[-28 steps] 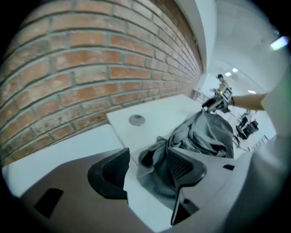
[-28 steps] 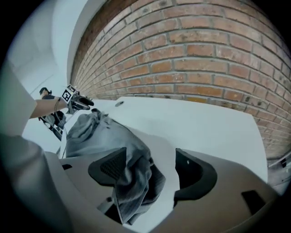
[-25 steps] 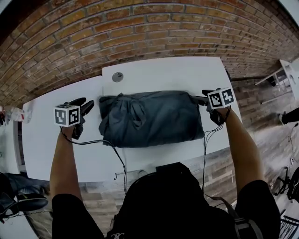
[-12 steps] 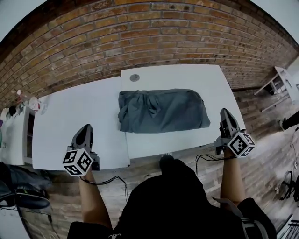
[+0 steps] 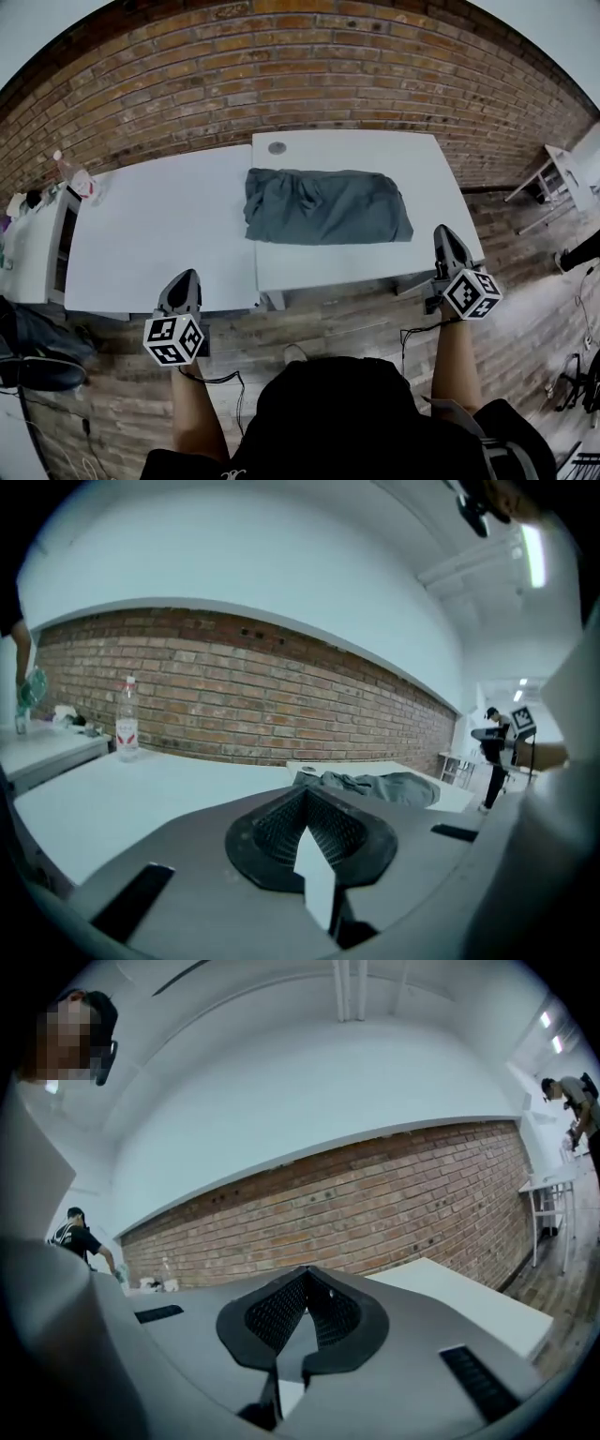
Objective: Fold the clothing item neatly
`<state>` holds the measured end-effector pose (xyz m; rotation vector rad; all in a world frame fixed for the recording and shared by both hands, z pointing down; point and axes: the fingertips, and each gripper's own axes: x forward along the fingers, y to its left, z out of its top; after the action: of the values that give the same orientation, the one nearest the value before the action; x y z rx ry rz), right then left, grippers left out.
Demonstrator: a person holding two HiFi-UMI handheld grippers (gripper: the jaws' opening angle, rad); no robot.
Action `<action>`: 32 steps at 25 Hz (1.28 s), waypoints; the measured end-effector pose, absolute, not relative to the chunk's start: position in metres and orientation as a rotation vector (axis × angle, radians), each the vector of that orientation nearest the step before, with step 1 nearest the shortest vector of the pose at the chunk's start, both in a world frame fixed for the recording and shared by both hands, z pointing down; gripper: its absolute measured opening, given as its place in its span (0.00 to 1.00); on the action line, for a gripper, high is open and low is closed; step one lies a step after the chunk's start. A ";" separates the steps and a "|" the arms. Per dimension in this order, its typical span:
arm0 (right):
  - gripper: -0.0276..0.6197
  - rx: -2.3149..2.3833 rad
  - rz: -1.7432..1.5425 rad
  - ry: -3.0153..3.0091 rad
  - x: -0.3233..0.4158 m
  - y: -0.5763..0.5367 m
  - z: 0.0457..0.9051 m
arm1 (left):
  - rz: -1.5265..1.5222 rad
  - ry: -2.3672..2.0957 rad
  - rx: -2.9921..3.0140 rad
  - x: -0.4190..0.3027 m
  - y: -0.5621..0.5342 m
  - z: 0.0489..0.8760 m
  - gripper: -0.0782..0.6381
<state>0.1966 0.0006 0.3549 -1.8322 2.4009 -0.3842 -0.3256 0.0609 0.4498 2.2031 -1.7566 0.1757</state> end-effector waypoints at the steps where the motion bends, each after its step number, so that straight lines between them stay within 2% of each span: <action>1: 0.05 -1.830 -0.351 2.424 0.194 0.007 0.353 | 0.207 -1.771 2.210 -0.320 0.068 0.449 0.11; 4: 0.05 -1.806 -0.273 2.510 0.189 0.038 0.352 | 0.231 -1.747 2.215 -0.295 0.091 0.448 0.11; 8: 0.05 -1.768 -0.250 2.623 0.205 0.114 0.365 | 0.094 -1.687 2.235 -0.240 0.130 0.424 0.11; 17: 0.05 -1.727 -0.367 2.649 0.309 0.314 0.411 | 0.125 -1.530 2.384 -0.075 0.301 0.407 0.11; 23: 0.05 -1.591 -0.439 2.685 0.309 0.389 0.408 | 0.218 -1.589 2.310 -0.065 0.408 0.408 0.11; 28: 0.05 -1.451 -0.684 2.543 0.309 0.425 0.399 | 0.251 -1.608 2.278 -0.071 0.458 0.408 0.11; 32: 0.05 -1.446 -0.653 2.602 0.297 0.452 0.394 | 0.266 -1.613 2.273 -0.082 0.487 0.409 0.11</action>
<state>0.2974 0.4523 0.3938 -1.4463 2.6023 -0.6532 -0.0816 0.4874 0.4094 2.2730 -1.6126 0.2663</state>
